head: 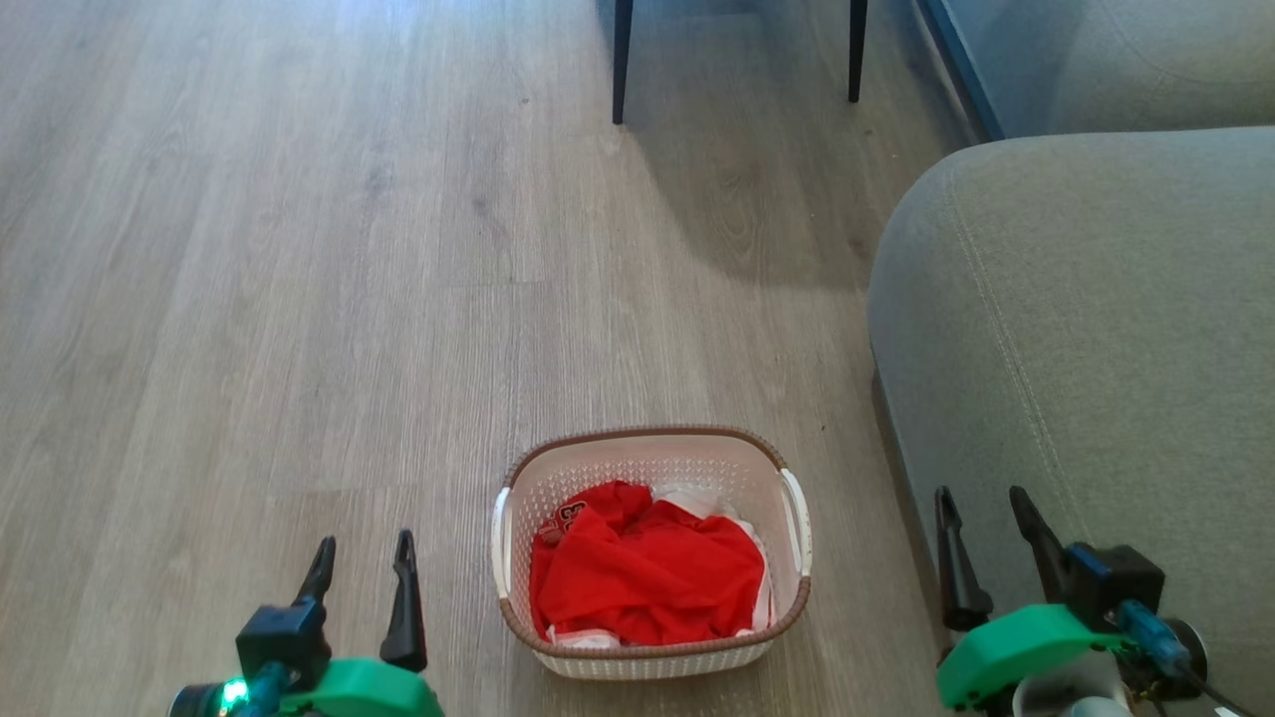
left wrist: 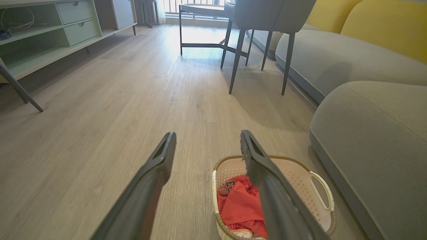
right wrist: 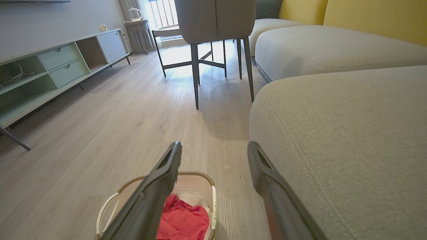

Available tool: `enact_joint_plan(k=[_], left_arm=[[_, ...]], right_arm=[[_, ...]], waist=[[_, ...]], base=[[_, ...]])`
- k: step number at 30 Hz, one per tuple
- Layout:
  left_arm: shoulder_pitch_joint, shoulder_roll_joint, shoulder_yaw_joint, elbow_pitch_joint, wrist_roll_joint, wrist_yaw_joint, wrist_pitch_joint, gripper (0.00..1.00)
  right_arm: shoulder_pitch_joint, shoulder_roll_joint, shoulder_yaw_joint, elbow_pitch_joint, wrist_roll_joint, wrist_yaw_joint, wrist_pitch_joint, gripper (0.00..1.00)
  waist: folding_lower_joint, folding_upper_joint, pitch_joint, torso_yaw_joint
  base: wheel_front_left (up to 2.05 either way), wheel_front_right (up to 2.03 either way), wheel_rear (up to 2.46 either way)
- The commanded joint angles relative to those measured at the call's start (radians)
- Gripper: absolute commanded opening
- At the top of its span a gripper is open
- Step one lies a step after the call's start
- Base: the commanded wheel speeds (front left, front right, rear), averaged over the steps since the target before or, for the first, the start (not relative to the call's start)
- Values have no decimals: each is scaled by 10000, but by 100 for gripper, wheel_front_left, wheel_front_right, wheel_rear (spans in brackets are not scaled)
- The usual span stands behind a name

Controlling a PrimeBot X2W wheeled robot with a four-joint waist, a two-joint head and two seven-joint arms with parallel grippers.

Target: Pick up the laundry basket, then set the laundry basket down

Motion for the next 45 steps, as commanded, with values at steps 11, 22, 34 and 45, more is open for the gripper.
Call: enact_joint_plan(k=[11, 22, 34, 45], left_arm=[[-285, -55, 430, -294, 398, 75, -51, 100], [-388, -62, 450, -17, 268, -77, -51, 100], [29, -10, 154, 816, -175, -147, 128, 0], [-163, -14, 367, 772, -1335, -294, 424, 0]], right_arm=[[-124, -60, 167, -323, -29, 12, -53, 100], [-171, -60, 138, -281, 16, 12, -53, 100], [43, 6, -29, 591, 489, 0, 97, 0], [-101, -63, -124, 571, 1651, 1, 335, 0]], waist=[[0, -1, 30, 20], [0, -1, 58, 43], [0, -1, 57, 38], [0, -1, 92, 17]], base=[[0, 0, 0], [0, 0, 0], [0, 0, 0], [0, 0, 0]])
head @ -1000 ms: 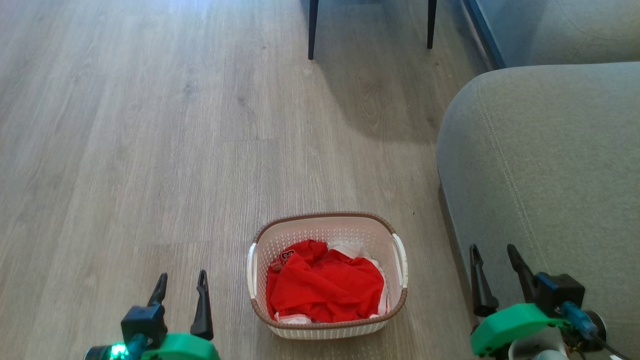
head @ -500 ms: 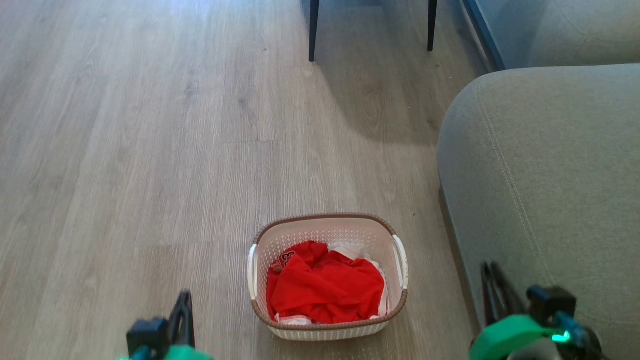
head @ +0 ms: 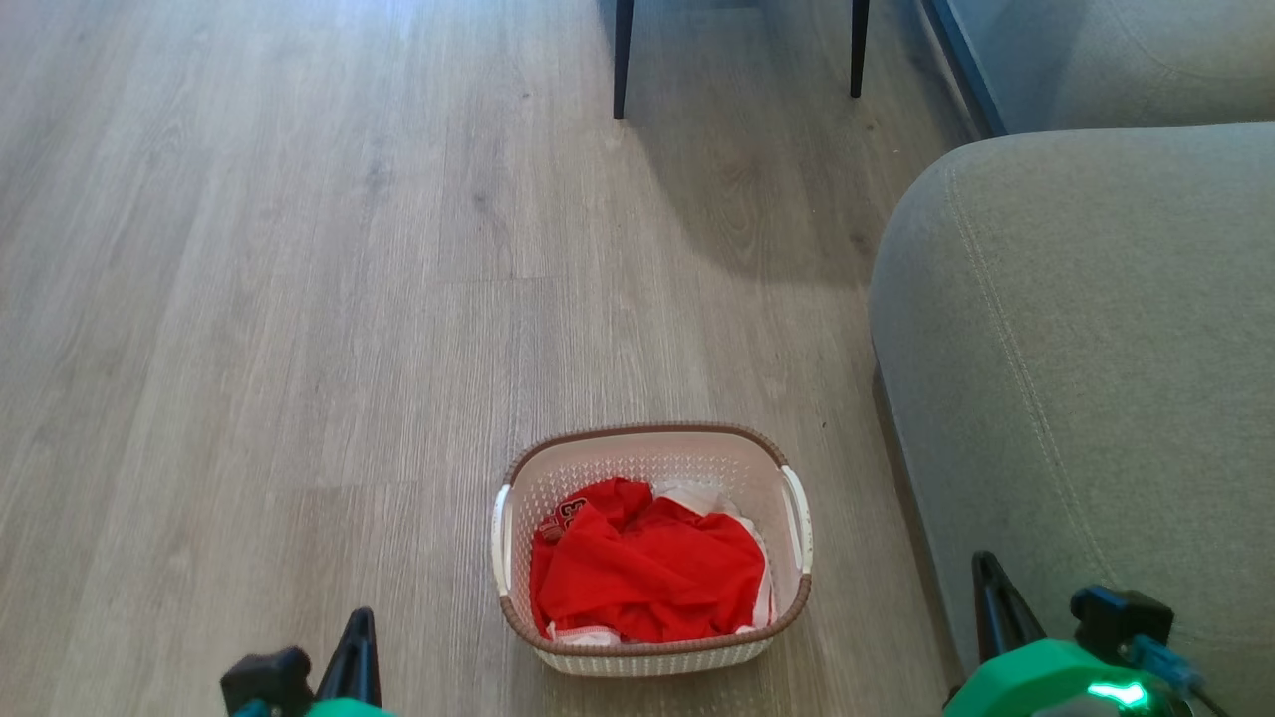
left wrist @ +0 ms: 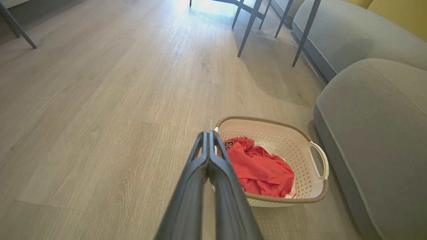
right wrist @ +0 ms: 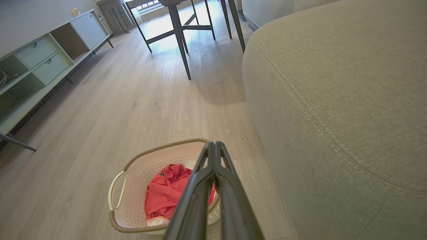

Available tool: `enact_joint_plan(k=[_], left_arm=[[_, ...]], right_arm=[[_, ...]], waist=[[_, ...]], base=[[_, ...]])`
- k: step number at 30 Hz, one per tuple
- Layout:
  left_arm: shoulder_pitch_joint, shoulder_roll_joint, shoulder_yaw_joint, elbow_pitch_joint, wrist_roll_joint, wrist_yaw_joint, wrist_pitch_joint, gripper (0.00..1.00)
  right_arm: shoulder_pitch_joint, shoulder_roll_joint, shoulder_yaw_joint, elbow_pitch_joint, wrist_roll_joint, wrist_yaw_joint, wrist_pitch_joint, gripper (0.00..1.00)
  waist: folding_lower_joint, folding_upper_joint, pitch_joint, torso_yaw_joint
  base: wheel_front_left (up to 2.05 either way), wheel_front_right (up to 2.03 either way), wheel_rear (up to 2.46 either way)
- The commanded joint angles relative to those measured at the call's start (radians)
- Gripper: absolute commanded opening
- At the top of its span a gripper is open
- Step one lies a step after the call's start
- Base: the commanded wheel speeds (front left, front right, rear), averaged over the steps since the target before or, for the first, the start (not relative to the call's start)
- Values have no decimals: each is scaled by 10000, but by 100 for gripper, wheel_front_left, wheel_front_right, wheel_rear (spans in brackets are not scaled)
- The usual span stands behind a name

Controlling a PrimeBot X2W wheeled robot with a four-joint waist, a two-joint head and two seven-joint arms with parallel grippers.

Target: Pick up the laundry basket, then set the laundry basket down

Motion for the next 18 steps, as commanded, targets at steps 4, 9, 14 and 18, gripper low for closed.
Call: enact_joint_plan(k=[4, 9, 14, 18], left_arm=[[-604, -9, 278, -369, -570, -91, 127, 0], [-701, -11, 384, -391, -1150, -165, 274, 0], [-798, -13, 490, -412, -1729, -238, 422, 0], [-876, -15, 575, -429, -2193, -297, 540, 0]], right_arm=[[-504, -125, -109, -341, 570, 2, 124, 0], [-569, -150, -165, -359, 1140, 2, 247, 0], [-634, -173, -224, -376, 1707, 3, 374, 0], [-685, -189, -274, -391, 2158, 3, 477, 0]], waist=[[0, -1, 14, -8], [0, -1, 31, -18], [0, -1, 49, -28], [0, -1, 63, -36]], base=[[0, 0, 0], [0, 0, 0], [0, 0, 0], [0, 0, 0]])
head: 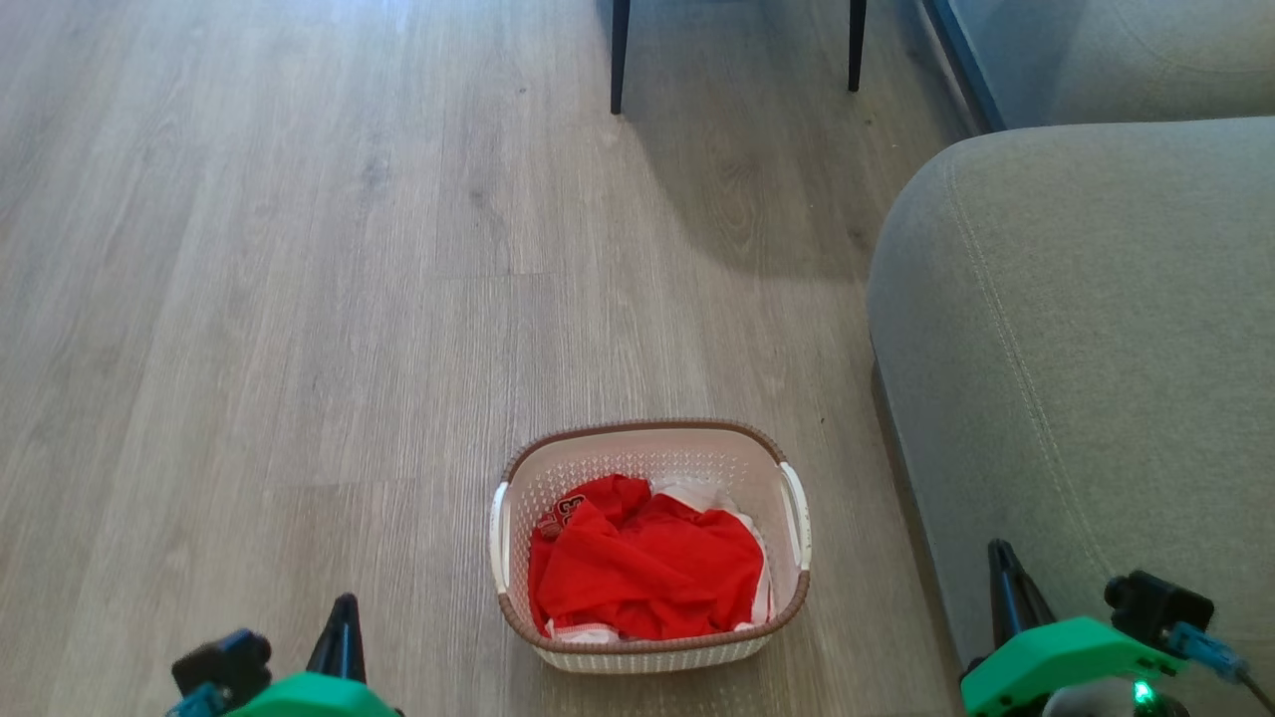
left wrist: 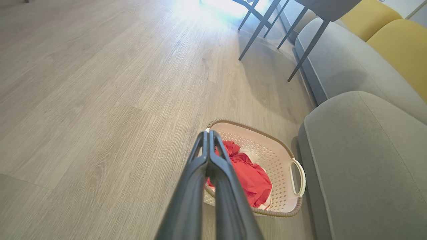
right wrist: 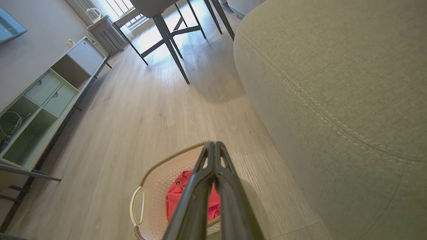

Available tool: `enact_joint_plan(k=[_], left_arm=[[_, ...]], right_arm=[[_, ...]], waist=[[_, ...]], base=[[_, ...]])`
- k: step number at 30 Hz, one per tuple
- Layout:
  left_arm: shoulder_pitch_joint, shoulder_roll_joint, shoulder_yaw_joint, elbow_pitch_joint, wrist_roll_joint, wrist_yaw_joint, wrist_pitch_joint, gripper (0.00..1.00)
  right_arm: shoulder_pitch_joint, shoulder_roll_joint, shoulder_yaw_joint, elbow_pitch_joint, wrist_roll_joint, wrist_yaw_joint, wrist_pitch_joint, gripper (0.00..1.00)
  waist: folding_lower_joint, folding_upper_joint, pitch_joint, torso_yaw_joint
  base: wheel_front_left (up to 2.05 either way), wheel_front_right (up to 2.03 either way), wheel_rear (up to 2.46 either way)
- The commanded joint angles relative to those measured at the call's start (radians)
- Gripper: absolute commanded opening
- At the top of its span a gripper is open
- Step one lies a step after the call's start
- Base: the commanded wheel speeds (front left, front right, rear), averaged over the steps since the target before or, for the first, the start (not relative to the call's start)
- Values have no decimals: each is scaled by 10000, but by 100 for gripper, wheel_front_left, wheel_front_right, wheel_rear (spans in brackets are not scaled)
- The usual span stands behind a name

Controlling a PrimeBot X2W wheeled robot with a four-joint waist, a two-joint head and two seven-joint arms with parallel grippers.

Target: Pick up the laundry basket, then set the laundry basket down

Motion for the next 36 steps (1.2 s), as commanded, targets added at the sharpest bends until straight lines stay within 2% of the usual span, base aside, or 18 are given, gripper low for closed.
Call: enact_joint_plan(k=[1, 36], left_arm=[[-615, -12, 270, -366, -244, -120, 50, 0], [-1280, -29, 995, -507, -4179, -619, 1057, 0]], right_arm=[[-480, -179, -24, -346, 267, 3, 52, 0], [-923, -267, -516, -461, 4042, 6, 984, 0]], waist=[[0, 0, 4, -2], [0, 0, 123, -70]], base=[[0, 0, 0], [0, 0, 0]])
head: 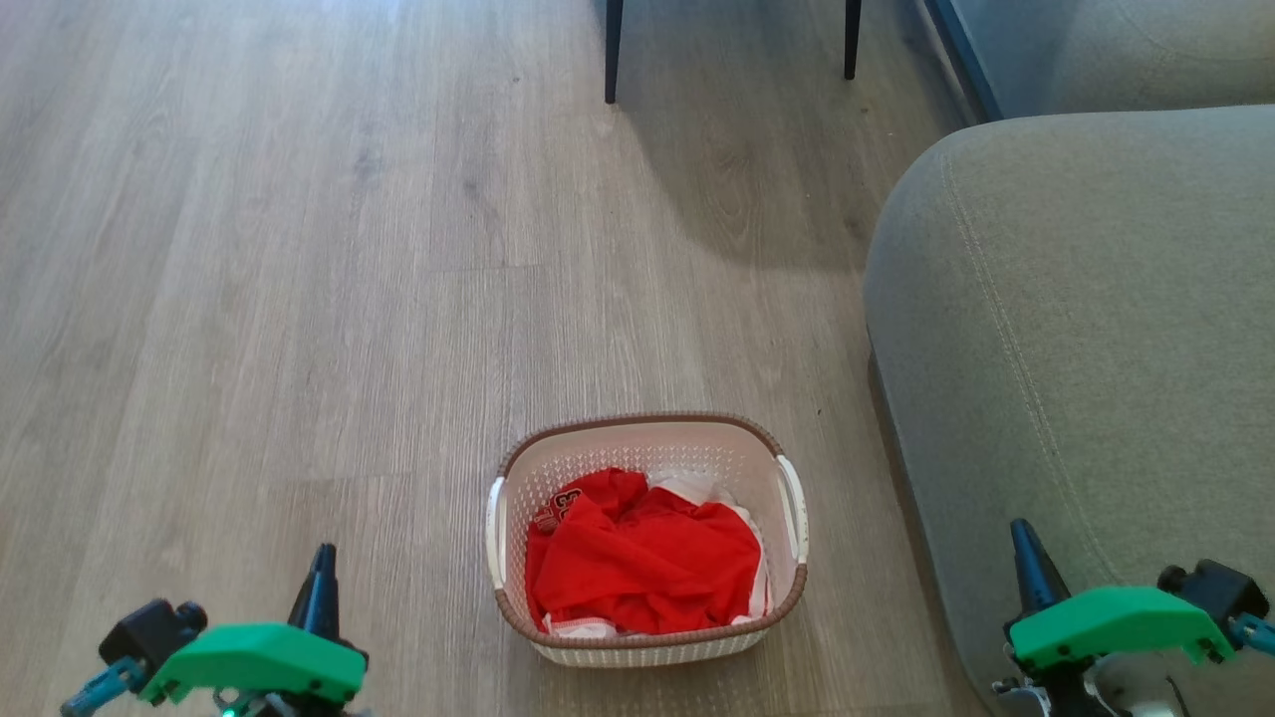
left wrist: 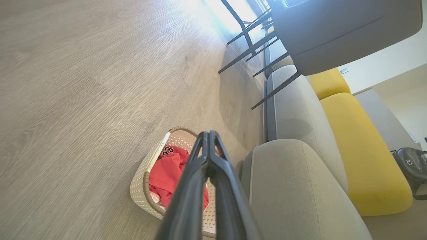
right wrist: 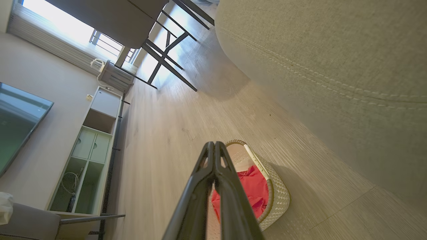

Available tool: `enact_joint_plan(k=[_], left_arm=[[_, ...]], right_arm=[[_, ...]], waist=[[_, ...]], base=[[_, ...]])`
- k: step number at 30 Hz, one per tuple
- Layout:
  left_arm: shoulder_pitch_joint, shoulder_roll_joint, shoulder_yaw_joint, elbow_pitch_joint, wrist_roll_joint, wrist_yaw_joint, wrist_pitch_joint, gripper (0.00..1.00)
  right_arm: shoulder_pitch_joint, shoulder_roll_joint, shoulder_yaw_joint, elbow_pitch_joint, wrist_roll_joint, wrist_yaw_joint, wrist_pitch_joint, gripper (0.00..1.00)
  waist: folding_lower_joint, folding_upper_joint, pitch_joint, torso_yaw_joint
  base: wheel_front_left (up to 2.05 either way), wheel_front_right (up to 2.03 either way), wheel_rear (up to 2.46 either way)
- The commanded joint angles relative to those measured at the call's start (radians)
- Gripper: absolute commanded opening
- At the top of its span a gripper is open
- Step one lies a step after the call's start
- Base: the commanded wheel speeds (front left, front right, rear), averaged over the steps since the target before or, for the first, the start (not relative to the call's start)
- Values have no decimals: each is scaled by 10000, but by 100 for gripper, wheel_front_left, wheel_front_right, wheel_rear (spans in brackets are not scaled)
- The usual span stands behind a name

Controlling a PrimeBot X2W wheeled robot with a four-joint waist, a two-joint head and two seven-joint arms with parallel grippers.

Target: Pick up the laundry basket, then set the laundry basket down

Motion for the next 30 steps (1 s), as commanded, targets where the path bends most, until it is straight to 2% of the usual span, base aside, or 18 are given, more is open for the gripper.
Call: enact_joint_plan(k=[1, 30], left_arm=[[-592, -2, 332, -369, -270, -107, 78, 0], [-1178, -17, 967, -493, -3741, -547, 962, 0]], right_arm=[[-518, -220, 28, -388, 272, 6, 92, 0], [-914, -247, -477, -485, 3539, 9, 970, 0]], waist=[[0, 0, 4, -2], [0, 0, 109, -63]], base=[[0, 0, 0], [0, 0, 0]])
